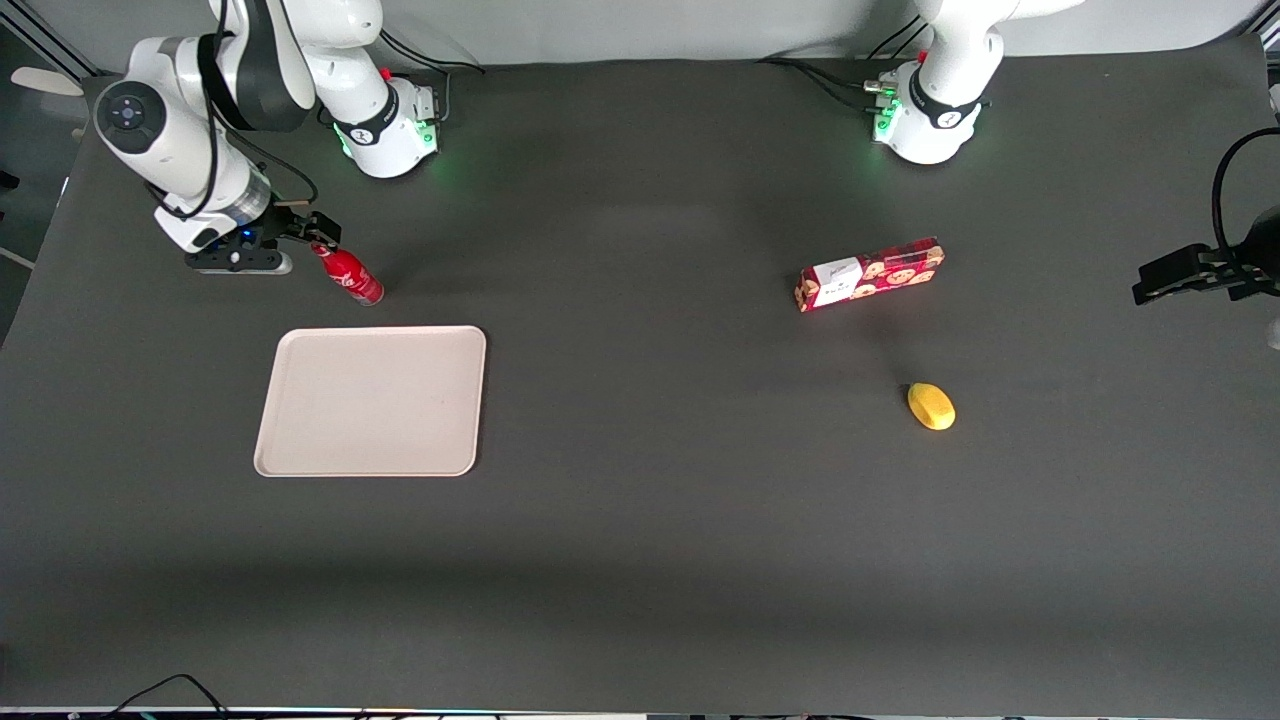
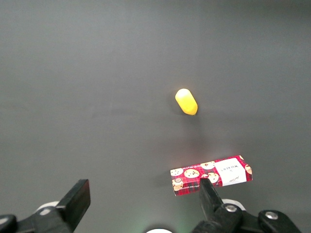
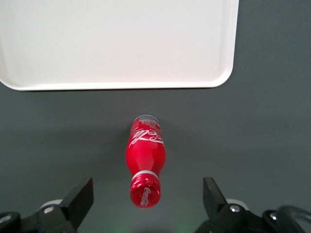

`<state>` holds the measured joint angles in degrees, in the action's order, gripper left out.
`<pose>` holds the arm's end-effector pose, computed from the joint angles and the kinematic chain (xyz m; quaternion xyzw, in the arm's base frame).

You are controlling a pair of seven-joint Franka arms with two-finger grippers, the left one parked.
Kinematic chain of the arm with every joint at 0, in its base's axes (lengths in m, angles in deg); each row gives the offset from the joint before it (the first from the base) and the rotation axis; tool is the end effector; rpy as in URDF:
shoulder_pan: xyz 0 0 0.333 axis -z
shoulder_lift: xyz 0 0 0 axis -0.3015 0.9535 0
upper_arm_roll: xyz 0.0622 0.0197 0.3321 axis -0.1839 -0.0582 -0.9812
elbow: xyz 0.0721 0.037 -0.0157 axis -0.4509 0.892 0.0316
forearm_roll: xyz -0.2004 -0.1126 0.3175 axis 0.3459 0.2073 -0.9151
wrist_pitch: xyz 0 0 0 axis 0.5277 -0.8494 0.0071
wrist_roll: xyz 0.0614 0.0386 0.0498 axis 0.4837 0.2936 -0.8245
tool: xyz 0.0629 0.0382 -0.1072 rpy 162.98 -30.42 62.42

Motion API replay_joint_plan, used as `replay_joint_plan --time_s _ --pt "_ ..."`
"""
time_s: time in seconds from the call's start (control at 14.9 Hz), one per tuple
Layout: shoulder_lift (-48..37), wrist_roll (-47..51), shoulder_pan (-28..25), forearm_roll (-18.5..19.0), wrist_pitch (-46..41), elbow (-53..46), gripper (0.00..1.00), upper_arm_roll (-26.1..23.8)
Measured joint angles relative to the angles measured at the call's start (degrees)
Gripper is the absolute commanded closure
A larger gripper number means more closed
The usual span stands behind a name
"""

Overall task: Place coke bottle on tray
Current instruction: 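Lower the right gripper around the bottle's base and close it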

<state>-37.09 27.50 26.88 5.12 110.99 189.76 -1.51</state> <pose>0.3460 0.0053 0.3529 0.9968 -0.0151 -0.0675 0.0401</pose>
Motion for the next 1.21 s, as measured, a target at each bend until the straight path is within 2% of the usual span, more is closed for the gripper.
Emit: replay_joint_plan --time_s 0.2,0.61,0.87,1.21 --pt "-0.98 -0.02 0.00 0.00 4.40 4.69 0.00 0.00" --pt "-0.98 -0.02 0.00 -0.45 6.83 6.34 0.00 0.00" --pt "-0.85 -0.04 0.00 -0.67 7.14 6.39 0.20 0.00" --pt "0.38 -0.18 -0.13 -2.01 8.66 6.64 0.24 0.00"
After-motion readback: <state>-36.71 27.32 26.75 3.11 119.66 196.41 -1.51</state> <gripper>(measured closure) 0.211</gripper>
